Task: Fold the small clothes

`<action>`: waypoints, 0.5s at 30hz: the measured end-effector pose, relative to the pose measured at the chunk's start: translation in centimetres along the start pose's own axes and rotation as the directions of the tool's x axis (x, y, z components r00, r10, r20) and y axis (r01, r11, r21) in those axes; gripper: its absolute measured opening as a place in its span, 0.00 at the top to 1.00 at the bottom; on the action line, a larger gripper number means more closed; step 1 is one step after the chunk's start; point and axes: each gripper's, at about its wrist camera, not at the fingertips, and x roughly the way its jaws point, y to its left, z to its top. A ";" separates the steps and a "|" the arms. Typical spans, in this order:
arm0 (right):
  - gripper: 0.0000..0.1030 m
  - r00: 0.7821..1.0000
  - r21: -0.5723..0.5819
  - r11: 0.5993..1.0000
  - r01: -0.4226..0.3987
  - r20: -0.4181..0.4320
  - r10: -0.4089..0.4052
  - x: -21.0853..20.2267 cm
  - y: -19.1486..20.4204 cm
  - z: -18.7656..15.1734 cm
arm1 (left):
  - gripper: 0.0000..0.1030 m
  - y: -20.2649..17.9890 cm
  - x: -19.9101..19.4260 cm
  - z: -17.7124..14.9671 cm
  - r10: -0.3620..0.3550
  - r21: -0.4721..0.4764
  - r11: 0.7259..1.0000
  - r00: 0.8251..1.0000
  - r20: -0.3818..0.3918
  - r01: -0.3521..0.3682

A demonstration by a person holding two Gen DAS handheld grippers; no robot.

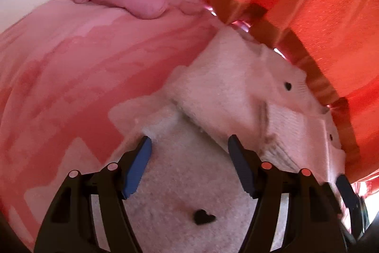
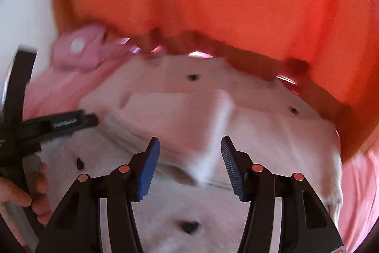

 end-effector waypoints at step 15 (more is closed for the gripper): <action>0.84 0.989 0.776 0.618 -0.124 0.044 0.143 -2.5 -20.9 -8.4 | 0.37 0.1 1.1 0.4 0.002 0.009 1.000 1.000 -0.018 -0.002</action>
